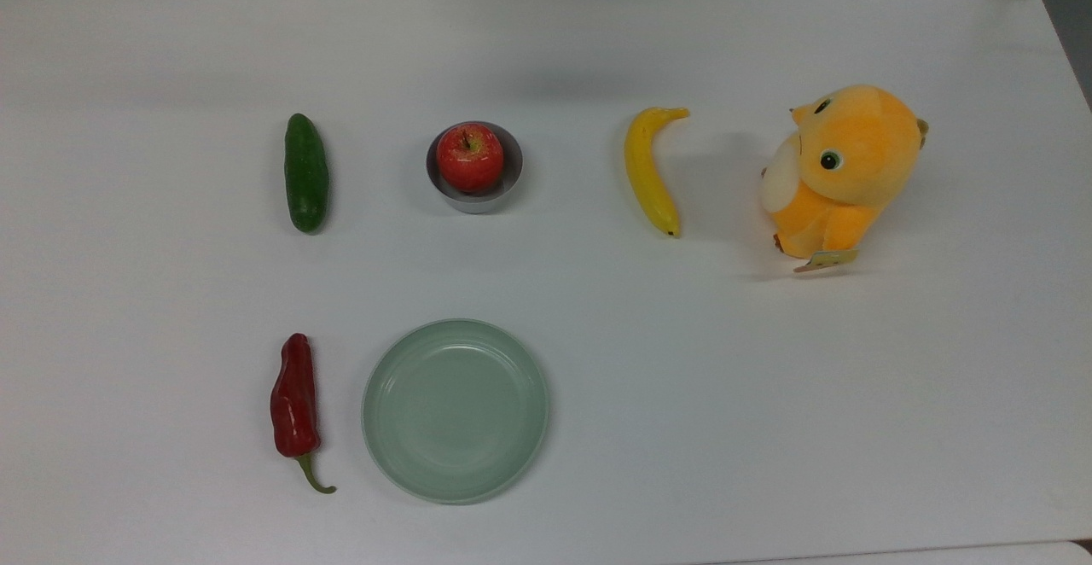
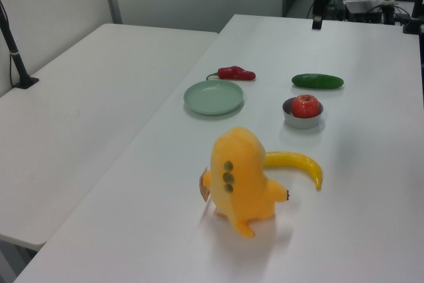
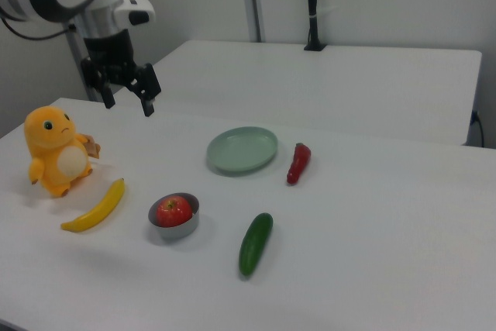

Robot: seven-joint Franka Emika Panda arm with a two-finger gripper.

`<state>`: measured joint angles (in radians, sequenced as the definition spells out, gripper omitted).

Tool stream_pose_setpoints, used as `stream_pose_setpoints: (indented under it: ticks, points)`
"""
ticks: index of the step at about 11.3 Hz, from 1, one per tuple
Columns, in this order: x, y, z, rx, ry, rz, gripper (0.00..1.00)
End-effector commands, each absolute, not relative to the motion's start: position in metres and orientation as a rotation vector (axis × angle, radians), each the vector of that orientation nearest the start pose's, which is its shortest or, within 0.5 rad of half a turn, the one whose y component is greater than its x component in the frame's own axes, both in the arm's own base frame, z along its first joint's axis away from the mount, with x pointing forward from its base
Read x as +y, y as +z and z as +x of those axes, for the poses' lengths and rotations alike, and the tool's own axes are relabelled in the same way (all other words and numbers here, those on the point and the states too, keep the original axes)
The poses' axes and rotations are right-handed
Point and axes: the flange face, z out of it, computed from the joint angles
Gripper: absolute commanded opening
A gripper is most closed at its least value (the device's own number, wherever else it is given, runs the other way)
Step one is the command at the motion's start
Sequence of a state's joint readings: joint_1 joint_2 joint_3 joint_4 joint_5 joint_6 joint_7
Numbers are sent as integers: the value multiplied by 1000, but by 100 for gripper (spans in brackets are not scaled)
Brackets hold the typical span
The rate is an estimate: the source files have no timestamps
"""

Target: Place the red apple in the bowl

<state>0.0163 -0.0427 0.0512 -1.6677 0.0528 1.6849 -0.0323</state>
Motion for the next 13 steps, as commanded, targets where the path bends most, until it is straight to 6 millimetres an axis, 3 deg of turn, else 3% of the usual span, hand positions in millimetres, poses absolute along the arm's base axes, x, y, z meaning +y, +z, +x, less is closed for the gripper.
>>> stream_pose_setpoints:
  ticks: [1, 2, 5, 9, 13]
  points:
    - [22, 647, 545, 190, -93, -3037, 100]
    - [10, 654, 542, 236, -118, -3021, 100]
    - [30, 646, 546, 161, -112, -3042, 100]
    - [24, 635, 557, -116, -178, -3089, 100]
    - [24, 637, 555, -114, -176, -3089, 100]
